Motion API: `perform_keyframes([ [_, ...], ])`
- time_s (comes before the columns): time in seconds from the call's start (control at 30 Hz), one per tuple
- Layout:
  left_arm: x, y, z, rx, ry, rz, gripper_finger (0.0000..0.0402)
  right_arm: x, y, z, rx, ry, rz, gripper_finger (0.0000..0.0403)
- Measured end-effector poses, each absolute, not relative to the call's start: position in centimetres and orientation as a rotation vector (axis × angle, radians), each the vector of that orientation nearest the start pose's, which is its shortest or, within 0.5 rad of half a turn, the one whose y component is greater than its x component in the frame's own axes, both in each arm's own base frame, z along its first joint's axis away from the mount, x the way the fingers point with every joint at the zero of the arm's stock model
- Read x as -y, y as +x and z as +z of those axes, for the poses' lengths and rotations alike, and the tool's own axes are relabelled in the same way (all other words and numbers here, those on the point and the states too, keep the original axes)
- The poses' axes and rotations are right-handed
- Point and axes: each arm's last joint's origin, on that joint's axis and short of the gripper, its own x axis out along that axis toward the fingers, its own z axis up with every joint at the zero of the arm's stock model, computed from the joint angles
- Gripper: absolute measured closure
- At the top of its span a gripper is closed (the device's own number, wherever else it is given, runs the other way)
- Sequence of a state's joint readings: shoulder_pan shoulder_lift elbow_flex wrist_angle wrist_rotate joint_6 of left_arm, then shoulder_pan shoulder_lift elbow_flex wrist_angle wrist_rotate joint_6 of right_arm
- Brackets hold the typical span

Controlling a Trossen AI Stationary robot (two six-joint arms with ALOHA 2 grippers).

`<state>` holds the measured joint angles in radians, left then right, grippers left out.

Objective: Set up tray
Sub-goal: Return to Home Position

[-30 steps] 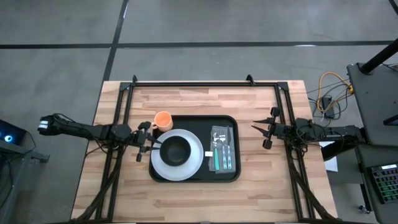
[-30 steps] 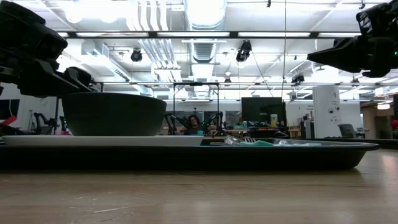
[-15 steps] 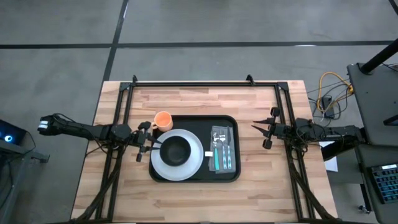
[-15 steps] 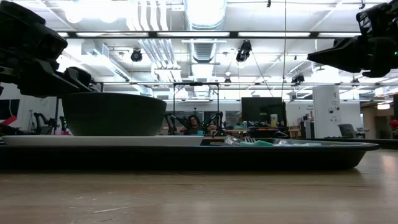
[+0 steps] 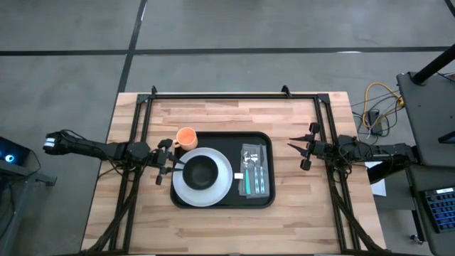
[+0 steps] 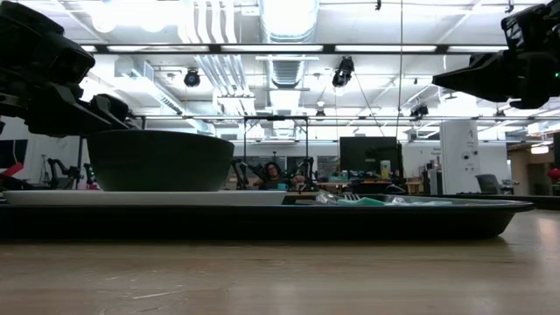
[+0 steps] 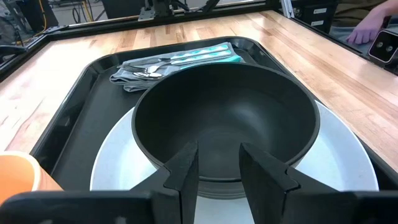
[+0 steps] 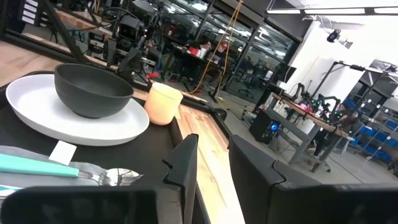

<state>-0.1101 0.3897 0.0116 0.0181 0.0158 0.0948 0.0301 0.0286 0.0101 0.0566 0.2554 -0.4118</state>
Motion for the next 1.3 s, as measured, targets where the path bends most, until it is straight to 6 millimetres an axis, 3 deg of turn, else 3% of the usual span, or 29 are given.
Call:
perform_keyframes([
  [1.3,1.32,11.54,13.51,-0.354,0.111,-0.141,0.0305,0.44,9.81,17.01,-0.009,-0.405,-0.23,0.0334],
])
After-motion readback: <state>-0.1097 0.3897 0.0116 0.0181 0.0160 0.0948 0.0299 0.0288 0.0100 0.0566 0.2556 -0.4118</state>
